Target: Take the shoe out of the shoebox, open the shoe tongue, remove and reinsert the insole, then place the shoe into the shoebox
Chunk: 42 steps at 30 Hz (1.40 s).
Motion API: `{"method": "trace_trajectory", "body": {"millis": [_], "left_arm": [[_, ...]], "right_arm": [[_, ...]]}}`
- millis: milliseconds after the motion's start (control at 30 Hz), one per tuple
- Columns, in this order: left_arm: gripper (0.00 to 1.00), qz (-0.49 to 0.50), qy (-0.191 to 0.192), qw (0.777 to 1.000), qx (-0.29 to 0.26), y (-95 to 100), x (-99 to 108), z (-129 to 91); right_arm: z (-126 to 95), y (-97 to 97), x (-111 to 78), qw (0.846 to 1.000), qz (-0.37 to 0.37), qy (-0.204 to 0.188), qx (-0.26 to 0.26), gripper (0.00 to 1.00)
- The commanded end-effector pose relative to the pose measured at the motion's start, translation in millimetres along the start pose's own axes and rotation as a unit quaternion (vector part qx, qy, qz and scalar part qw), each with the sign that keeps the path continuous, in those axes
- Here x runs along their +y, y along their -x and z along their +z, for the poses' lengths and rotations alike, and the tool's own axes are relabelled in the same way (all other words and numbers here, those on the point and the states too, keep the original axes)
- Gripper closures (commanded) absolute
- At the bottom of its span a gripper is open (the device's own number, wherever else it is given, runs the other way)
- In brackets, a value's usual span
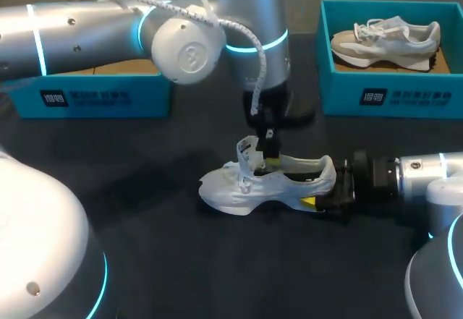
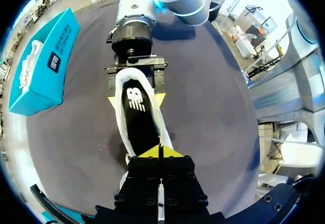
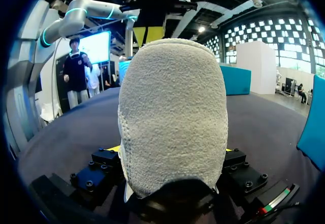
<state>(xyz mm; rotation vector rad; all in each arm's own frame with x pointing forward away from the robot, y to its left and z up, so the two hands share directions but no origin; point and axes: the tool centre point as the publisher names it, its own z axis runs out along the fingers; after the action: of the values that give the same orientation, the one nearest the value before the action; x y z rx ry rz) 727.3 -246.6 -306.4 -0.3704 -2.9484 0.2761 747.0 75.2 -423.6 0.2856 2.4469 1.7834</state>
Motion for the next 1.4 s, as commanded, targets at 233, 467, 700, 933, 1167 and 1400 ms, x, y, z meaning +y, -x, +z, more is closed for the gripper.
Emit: {"method": "trace_trajectory", "body": {"millis": [233,467,700,933,1167,1400], "left_arm": [[1.0,-0.006,0.011,1.0,0.003,26.0,-20,34],[1.0,-0.009,0.016,1.0,0.006,29.4,-21,45],[1.0,-0.005,0.033,0.999,0.009,20.3,-13,60],[1.0,-0.01,0.043,0.999,0.025,14.0,0,69],[1.0,-0.013,0.039,0.998,0.04,2.7,9,71],[1.0,0.003,0.046,0.999,0.013,-10.9,9,67]], "right_arm": [[1,-0.4,-0.3,1.0,0.0,-0.001,0.0,1.0],[1,-0.4,-0.3,1.0,0.0,-0.001,0.0,1.0],[1,-0.4,-0.3,1.0,0.0,-0.001,0.0,1.0],[1,-0.4,-0.3,1.0,0.0,-0.001,0.0,1.0],[1,-0.4,-0.3,1.0,0.0,-0.001,0.0,1.0],[1,-0.4,-0.3,1.0,0.0,-0.001,0.0,1.0]]}}
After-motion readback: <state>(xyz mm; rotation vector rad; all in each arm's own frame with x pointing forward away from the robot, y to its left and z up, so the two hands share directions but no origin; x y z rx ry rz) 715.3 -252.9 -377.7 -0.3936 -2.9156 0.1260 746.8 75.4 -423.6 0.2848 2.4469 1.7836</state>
